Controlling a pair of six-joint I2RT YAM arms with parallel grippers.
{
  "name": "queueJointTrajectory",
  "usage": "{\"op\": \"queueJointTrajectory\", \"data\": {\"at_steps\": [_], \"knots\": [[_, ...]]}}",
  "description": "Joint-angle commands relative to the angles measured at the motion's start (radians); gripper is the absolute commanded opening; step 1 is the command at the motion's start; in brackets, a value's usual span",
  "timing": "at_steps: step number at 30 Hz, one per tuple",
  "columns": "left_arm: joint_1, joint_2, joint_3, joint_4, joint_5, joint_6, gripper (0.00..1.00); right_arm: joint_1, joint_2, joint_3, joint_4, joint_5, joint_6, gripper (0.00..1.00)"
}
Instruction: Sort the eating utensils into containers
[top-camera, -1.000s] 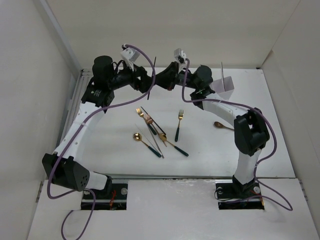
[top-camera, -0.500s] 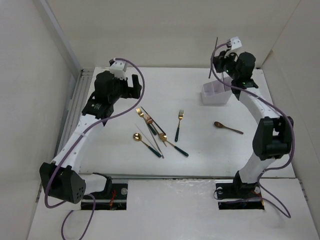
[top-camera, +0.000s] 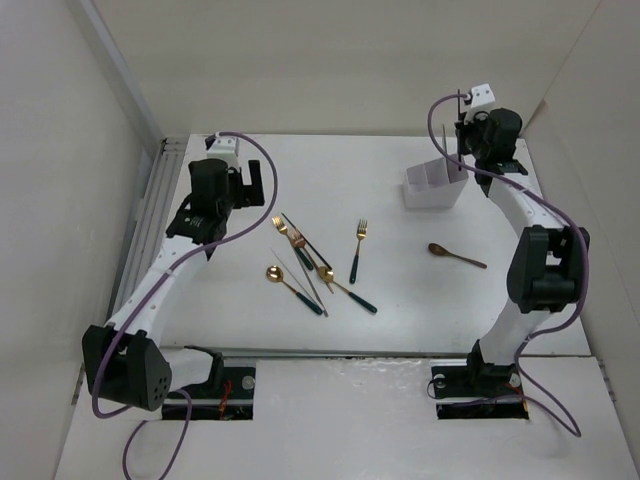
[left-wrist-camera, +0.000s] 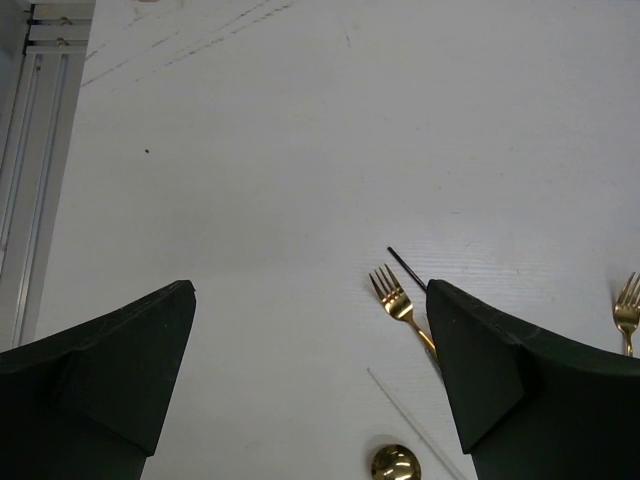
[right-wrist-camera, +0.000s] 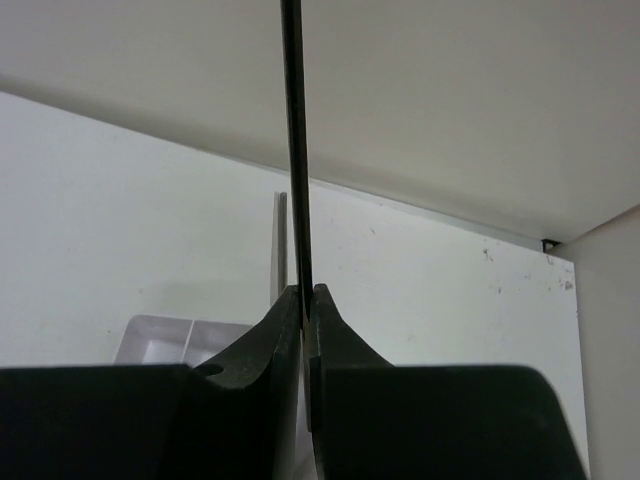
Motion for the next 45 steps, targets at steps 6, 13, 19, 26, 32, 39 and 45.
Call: {"op": "queueJointTrajectory", "data": {"at_steps": [6, 13, 19, 26, 32, 39, 45], "knots": [[0.000, -0.034, -0.031, 0.027, -0.066, -0.020, 1.00, 0.002, 0.036, 0.004, -0.006, 0.028, -0.030, 0.00], [0.000, -0.034, -0.040, 0.027, -0.063, -0.020, 1.00, 0.002, 0.013, -0.021, -0.026, 0.028, 0.001, 0.29], [0.000, -0.055, -0.069, 0.045, -0.033, 0.010, 1.00, 0.002, -0.071, -0.021, -0.063, -0.004, 0.013, 0.59], [0.000, -0.107, -0.171, 0.067, -0.058, -0.014, 1.00, 0.002, -0.183, -0.007, -0.470, -0.157, -0.083, 0.87], [0.000, -0.131, -0.250, 0.122, -0.047, -0.014, 1.00, 0.018, -0.176, -0.093, -0.889, -0.245, -0.568, 0.89], [0.000, -0.120, -0.231, 0.200, -0.038, 0.075, 1.00, -0.022, -0.140, -0.202, -1.014, -0.048, -0.854, 0.91], [0.000, -0.111, -0.250, 0.232, -0.075, 0.099, 1.00, -0.022, -0.111, -0.262, -0.919, -0.076, -0.854, 0.88]]}}
